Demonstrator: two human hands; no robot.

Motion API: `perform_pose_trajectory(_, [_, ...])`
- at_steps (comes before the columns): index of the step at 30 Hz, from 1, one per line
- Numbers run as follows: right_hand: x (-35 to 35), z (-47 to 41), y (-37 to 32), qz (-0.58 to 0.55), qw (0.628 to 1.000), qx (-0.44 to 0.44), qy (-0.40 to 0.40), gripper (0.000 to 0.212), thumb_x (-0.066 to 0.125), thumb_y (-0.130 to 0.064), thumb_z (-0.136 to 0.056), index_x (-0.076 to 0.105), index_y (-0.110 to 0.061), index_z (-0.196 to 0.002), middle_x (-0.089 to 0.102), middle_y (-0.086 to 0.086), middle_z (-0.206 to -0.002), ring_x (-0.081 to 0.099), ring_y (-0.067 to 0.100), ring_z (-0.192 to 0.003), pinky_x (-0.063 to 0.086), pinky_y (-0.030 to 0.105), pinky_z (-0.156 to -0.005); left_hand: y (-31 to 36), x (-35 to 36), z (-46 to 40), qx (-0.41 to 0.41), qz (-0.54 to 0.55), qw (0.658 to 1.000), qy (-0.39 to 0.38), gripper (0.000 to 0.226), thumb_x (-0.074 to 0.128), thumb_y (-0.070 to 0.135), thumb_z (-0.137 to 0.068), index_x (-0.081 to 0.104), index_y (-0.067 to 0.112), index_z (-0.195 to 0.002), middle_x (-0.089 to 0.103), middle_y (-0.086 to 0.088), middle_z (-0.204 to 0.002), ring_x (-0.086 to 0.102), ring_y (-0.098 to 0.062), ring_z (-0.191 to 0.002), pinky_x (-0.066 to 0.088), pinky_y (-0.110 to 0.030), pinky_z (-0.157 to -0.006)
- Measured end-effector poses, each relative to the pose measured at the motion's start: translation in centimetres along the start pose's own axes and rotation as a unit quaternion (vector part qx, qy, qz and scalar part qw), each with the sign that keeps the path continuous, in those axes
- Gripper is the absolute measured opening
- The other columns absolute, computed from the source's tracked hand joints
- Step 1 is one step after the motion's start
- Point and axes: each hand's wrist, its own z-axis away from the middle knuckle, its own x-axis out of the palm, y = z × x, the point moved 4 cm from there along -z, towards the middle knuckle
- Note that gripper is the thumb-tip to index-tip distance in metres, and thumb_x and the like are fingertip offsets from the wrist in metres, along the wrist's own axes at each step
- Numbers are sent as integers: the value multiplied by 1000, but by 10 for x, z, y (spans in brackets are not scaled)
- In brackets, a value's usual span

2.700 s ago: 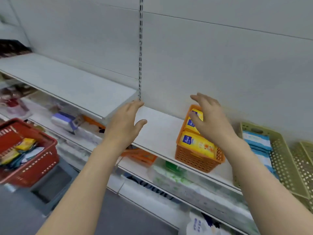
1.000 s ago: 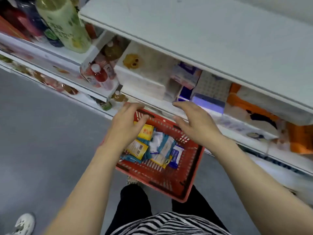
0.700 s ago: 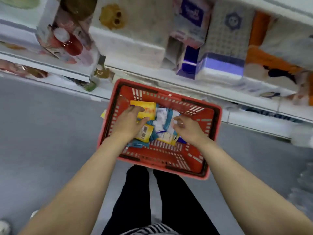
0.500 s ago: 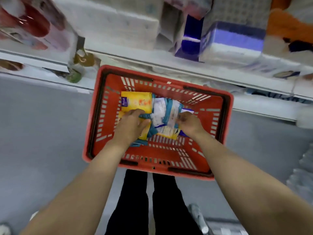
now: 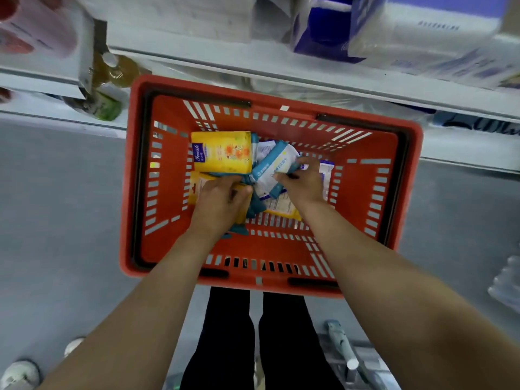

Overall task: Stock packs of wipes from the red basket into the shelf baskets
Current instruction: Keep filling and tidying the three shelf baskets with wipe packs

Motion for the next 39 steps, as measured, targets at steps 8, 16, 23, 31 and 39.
perform_pose_trajectory(8, [16,3,-11,-90,986,136,-22,54,89,-19,-66,63,-11,-113,70,4,-106,65,20,-95,51,28,-69,5,-7,1,-45,41,998,6,39,56,37,-99,66,6,-121,71,-13,-111,62,-22,-98,38,-23,-75])
perform_pose_trajectory(16, [-11,52,-18,-264,940,142,-166,48,78,-3,-80,62,-13,-124,71,9,-119,68,25,-110,57,52,-89,7,-12,12,-174,239,953,-63,71,54,69,-86,52,22,-139,60,0,-136,59,-18,-119,52,-38,-95])
perform_pose_trajectory(23, [-23,93,-34,-214,956,60,-193,45,73,-5,-86,59,-8,-129,72,8,-118,71,23,-105,57,45,-93,35,-18,28,-177,422,886,-77,26,68,12,-93,67,14,-118,73,-4,-113,71,-20,-101,59,-34,-84])
perform_pose_trajectory(31, [-56,131,-53,-359,932,36,-39,30,66,-5,-93,62,-6,-122,71,11,-116,71,24,-102,60,40,-84,55,-55,57,-161,414,895,38,30,67,9,-93,62,12,-122,71,-1,-112,70,-12,-91,55,-25,-61])
perform_pose_trajectory(39, [-111,199,-81,-318,943,-81,-49,39,74,-2,-84,58,-10,-119,72,10,-114,72,26,-101,59,46,-87,122,-83,96,-86,437,896,5,17,67,21,-94,65,25,-111,73,-5,-113,73,-24,-98,59,-49,-86])
